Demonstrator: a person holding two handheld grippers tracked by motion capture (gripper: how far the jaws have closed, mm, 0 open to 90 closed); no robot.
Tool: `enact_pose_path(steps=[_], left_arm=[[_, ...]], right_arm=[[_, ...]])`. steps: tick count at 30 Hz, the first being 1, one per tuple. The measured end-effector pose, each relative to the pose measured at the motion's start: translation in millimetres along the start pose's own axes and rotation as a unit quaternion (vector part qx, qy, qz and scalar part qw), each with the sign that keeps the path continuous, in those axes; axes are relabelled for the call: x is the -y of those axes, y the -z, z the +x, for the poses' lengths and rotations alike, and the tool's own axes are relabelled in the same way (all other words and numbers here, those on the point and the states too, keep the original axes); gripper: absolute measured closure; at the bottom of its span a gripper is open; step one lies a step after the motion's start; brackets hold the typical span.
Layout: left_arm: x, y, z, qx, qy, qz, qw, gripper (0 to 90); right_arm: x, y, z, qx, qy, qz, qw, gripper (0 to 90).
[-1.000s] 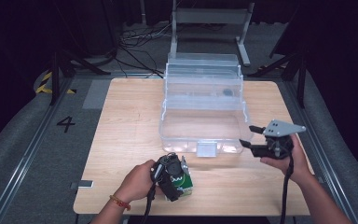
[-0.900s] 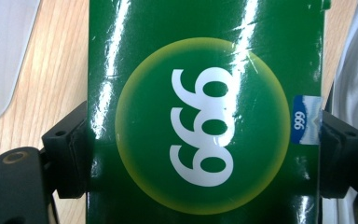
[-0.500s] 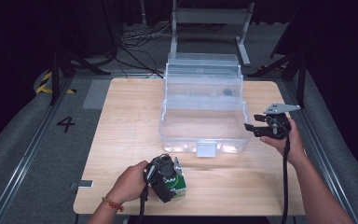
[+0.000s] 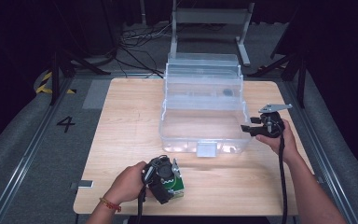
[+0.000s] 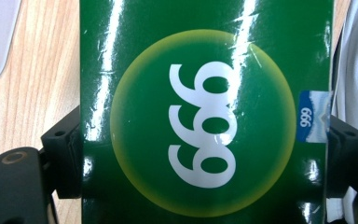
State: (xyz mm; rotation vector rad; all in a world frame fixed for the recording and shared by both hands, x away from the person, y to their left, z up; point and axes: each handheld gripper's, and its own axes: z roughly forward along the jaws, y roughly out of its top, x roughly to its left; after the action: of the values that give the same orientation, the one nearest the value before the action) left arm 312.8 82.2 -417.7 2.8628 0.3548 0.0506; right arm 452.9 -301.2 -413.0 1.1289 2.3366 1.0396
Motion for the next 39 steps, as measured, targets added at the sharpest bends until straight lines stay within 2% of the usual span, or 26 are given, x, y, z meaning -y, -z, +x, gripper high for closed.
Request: enact_pose_path(steps=[2,4,9,13,19,26,32,39], left_arm=[[-0.2,-0.4,0.0,0.0,-0.004,0.003,1.0,15.0],[-1.3,-1.0,-0.6,-0.002,-0.007,0.007,0.9999,14.9],[-1.0,-2.0,-1.1,-0.003,-0.008,0.007,0.9999,14.7],[-0.9,-3.3,-0.4,-0.002,-0.01,0.005,0.9999,14.6],[-1.2,-4.7,-2.6,-0.009,-0.007,0.012,0.9999,14.0],[-0.2,-7.3,-2.9,-0.012,-0.018,0.013,0.9997,13.6],[0.6,-9.0,-4.3,-0.015,-0.013,0.01,0.9998,13.6],[0.4,-9.5,-4.9,-0.016,-0.01,0.01,0.9998,13.6]], right_arm=[[-0.3,-2.1,2.6,-0.011,0.006,0.006,0.9999,46.3],[-0.6,-3.0,5.8,-0.005,0.013,0.01,0.9999,47.0],[0.4,-0.7,8.1,-0.001,0.008,0.011,0.9999,48.7],[1.3,2.3,15.8,0.011,0.021,0.019,0.9995,48.6],[4.1,6.0,22.2,0.013,0.023,0.022,0.9994,48.6],[10.8,13.9,25.9,0.01,0.032,0.025,0.9991,49.0],[16.4,21.6,36.9,0.012,0.047,0.032,0.9983,49.1],[20.2,26.0,43.7,0.011,0.048,0.035,0.9982,49.2]])
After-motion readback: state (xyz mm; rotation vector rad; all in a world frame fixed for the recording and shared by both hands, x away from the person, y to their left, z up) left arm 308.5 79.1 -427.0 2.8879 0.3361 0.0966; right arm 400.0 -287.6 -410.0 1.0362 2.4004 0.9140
